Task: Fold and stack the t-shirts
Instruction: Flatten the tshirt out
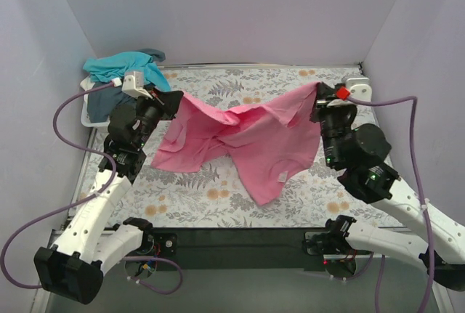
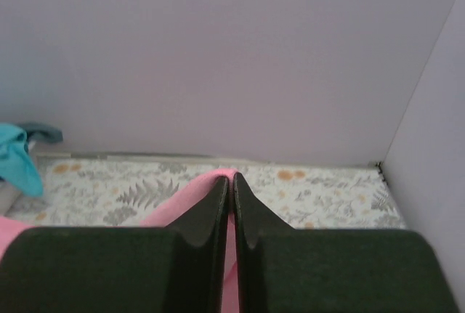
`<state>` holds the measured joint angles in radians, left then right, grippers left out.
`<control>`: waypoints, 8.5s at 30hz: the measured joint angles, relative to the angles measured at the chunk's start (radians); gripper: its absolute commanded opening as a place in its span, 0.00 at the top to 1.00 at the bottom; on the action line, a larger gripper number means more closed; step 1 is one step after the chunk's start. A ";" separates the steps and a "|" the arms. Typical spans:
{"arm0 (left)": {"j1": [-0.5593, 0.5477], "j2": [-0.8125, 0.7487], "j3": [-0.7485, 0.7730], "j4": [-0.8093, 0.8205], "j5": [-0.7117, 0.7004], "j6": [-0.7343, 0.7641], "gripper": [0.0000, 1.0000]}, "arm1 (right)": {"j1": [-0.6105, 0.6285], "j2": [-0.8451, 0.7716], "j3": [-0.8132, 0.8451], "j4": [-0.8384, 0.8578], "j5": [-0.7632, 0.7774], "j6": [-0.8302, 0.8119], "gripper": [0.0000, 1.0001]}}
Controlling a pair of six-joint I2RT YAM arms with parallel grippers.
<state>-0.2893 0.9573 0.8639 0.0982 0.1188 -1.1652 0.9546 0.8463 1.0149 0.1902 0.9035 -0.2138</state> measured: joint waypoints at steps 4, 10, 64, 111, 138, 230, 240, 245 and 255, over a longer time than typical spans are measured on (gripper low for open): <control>0.000 -0.066 0.017 -0.009 -0.018 -0.004 1.00 | 0.000 -0.016 0.097 0.042 -0.003 -0.081 0.99; 0.000 -0.055 0.159 -0.055 -0.048 -0.013 1.00 | -0.003 0.036 0.232 0.051 -0.025 -0.182 0.99; 0.240 0.605 0.171 0.315 0.539 0.058 1.00 | -0.902 0.308 0.011 0.110 -0.892 0.115 0.99; 0.227 0.302 -0.121 0.015 0.333 -0.011 1.00 | -0.875 -0.289 -0.211 -0.468 -0.881 0.343 0.98; -0.156 0.515 -0.106 0.071 0.125 -0.066 0.02 | -0.874 -0.146 -0.463 -0.467 -0.943 0.407 0.27; -0.095 1.031 0.284 0.156 0.282 0.016 0.02 | -1.016 1.009 0.456 -0.225 -1.036 0.258 0.22; -0.119 0.819 0.092 0.242 0.283 0.005 0.02 | -0.999 0.797 0.135 -0.076 -1.028 0.262 0.22; -0.124 0.785 0.054 0.272 0.271 0.005 0.02 | -0.983 0.790 -0.021 -0.078 -1.015 0.267 0.22; -0.145 0.651 -0.152 0.260 0.071 -0.043 0.02 | -0.759 0.569 -0.237 -0.058 -0.889 0.290 0.23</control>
<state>-0.4347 1.6081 0.7120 0.3584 0.1898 -1.2079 0.1959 1.4155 0.7784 0.1326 0.0143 0.0757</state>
